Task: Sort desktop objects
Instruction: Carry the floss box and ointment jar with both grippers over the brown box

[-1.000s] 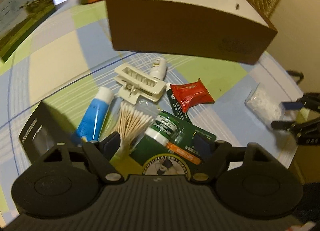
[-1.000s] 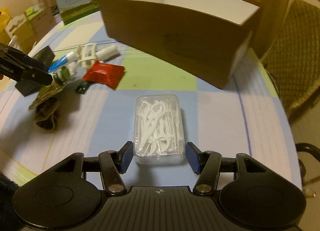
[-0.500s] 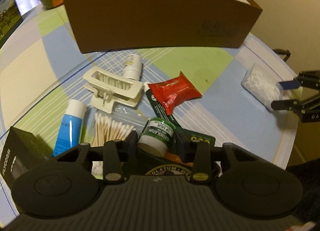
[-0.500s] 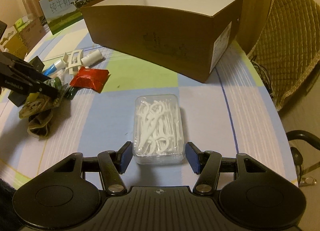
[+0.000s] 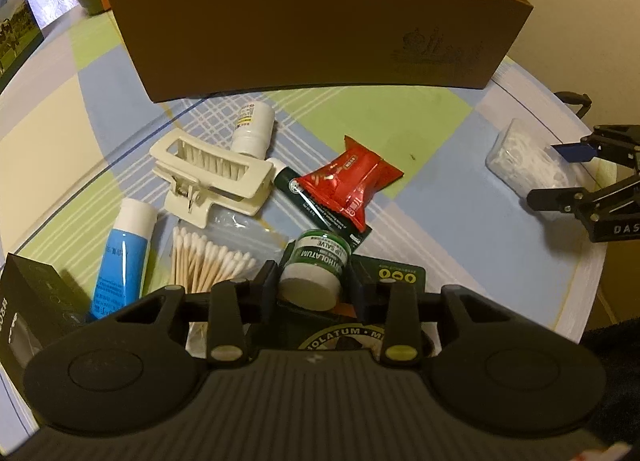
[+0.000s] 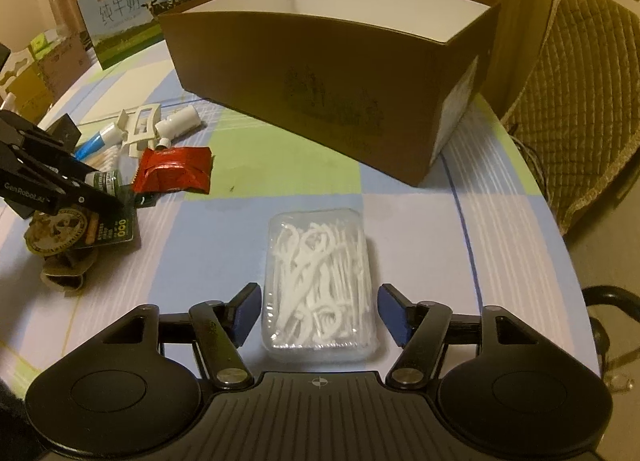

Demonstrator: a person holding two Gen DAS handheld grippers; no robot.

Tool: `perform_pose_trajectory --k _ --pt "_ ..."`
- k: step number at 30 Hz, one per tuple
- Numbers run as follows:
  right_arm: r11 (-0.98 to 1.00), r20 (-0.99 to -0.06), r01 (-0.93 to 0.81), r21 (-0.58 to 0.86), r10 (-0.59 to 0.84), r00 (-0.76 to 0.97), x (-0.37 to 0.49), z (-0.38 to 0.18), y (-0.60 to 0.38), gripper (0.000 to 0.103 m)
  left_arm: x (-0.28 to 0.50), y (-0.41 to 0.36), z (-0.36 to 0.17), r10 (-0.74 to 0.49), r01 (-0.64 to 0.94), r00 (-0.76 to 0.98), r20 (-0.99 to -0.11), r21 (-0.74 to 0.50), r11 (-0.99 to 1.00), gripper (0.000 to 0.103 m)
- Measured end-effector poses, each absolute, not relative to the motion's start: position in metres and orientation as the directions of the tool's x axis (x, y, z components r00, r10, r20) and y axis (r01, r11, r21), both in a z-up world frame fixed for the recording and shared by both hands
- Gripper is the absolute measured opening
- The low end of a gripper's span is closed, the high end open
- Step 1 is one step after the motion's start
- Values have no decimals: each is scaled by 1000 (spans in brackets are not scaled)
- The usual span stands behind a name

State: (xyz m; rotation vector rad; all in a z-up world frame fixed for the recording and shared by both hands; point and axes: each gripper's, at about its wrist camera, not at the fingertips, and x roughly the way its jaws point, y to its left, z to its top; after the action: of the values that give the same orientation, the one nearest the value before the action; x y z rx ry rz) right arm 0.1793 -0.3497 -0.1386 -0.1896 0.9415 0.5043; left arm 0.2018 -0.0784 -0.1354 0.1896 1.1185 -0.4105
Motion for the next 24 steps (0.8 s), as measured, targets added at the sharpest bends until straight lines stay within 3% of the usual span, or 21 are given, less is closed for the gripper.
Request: perform_pose_trajectory --k 1,12,24 --pt "868 -818 -494 42 314 482 180 -140 -348 55 201 -80 -134 -218 410 380 -899 -48 911 31" --pt "858 -804 -510 67 349 481 177 -119 -357 54 187 -71 -95 -232 326 460 -857 -80 942 29" --pt "813 -740 -570 114 453 498 193 -64 -353 54 196 -82 -28 -264 300 606 -751 -93 949 29"
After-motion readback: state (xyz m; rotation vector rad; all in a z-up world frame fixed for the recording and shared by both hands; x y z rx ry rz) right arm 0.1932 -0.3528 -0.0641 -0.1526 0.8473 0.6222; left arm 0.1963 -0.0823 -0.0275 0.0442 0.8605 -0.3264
